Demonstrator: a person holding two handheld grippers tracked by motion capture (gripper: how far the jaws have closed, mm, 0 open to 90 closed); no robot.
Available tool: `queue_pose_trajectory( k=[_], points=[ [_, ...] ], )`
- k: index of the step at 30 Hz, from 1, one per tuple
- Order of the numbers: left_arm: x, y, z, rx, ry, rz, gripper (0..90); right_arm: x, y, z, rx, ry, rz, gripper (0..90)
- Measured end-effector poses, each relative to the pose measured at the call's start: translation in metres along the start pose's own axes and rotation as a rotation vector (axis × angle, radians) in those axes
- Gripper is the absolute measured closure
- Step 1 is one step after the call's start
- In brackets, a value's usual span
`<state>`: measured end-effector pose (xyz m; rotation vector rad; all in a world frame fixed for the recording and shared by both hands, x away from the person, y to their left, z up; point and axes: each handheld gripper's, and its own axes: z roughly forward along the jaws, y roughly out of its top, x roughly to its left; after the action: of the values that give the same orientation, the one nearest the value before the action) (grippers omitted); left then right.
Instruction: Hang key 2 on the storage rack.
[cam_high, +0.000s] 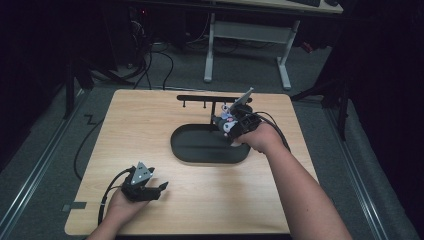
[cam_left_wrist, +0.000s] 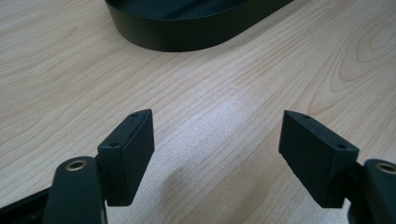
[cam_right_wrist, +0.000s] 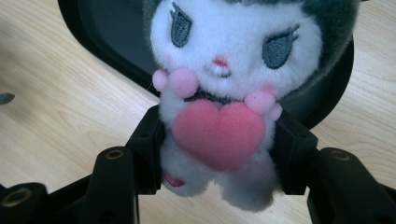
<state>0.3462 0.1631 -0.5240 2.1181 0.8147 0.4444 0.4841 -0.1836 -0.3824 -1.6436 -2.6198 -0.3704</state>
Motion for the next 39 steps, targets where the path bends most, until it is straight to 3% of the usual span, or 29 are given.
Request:
queue_pose_trajectory(
  k=[7, 17, 24, 31, 35, 39],
  points=[
    [0.000, 0.000, 0.001, -0.010, 0.005, -0.003, 27.4, -0.006, 0.001, 0.000, -0.047, -0.013, 0.050, 31.0],
    [-0.001, 0.000, 0.002, -0.006, 0.001, 0.003, 27.5, -0.010, -0.016, 0.002, -0.092, -0.027, 0.052, 31.6],
    [-0.002, 0.001, 0.003, 0.004, -0.006, 0.007, 27.5, -0.016, -0.046, 0.015, -0.158, -0.043, 0.038, 32.9],
    [-0.003, 0.001, 0.005, 0.009, -0.011, 0.012, 27.5, -0.022, -0.078, 0.036, -0.233, -0.031, 0.030, 32.9],
    [-0.004, 0.001, 0.006, 0.011, -0.014, 0.010, 27.5, -0.023, -0.098, 0.048, -0.292, -0.037, 0.016, 33.1],
    [-0.005, 0.001, 0.006, 0.011, -0.023, 0.011, 27.6, -0.022, -0.126, 0.060, -0.418, -0.038, -0.005, 33.2]
  ],
)
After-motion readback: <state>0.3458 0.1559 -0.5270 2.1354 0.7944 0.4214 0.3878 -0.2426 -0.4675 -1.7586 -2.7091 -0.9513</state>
